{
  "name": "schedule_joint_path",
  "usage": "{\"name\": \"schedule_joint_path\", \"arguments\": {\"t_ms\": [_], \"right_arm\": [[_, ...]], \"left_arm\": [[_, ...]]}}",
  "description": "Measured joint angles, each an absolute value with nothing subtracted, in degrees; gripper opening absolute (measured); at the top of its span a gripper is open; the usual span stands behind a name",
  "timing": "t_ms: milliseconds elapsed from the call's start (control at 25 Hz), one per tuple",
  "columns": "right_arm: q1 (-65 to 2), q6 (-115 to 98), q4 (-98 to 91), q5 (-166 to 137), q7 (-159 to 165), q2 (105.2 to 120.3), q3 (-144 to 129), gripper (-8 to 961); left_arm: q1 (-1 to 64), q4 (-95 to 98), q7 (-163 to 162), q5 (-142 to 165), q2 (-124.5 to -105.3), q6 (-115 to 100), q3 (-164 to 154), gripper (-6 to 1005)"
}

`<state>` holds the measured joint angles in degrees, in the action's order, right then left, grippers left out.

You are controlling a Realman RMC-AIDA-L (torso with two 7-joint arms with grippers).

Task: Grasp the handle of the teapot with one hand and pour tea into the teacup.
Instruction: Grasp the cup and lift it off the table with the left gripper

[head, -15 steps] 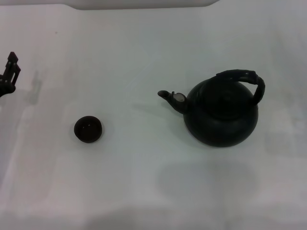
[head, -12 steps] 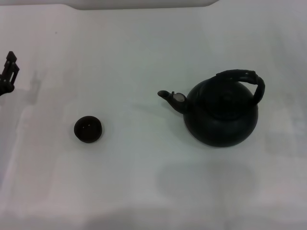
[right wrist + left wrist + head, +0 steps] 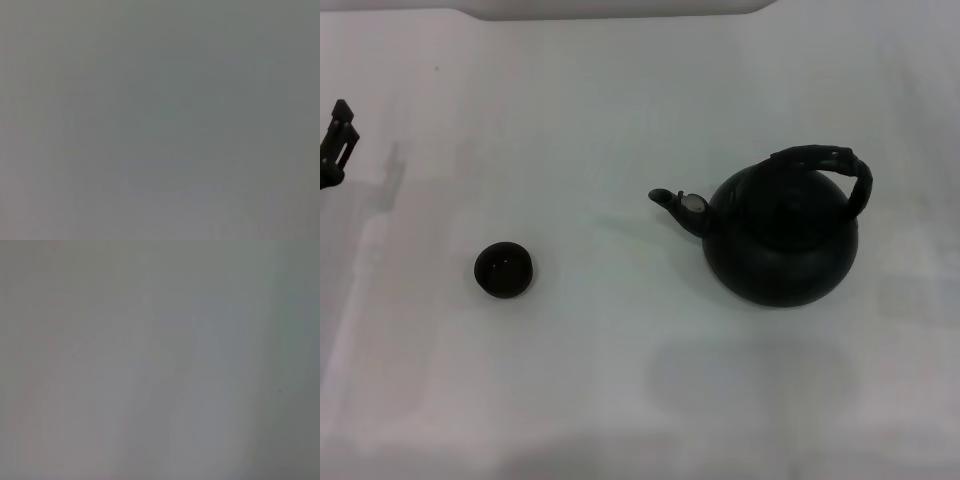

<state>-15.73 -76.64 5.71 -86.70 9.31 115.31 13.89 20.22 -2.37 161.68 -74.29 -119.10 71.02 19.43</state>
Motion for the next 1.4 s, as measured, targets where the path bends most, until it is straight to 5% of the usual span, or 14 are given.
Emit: {"name": "schedule_joint_path", "arguments": {"t_ms": [280, 480, 1400], "right_arm": [[-15.93, -76.06, 5.19, -87.19, 9.25, 115.26, 13.57, 721], [-16.34, -74.27, 5.01, -87.19, 9.22, 115.09, 13.53, 877], [-18.6, -69.32, 3.2, -87.37, 9.21, 115.13, 12.75, 877]], "left_arm": [[20.22, -2.43, 160.95, -73.78, -118.98, 70.92, 18.8, 744], [20.64, -1.72, 154.08, -67.75, -118.62, 70.44, 17.2, 747], [27.95, 44.83, 79.96, -48.28, -119.1, 74.58, -11.93, 758]]}}
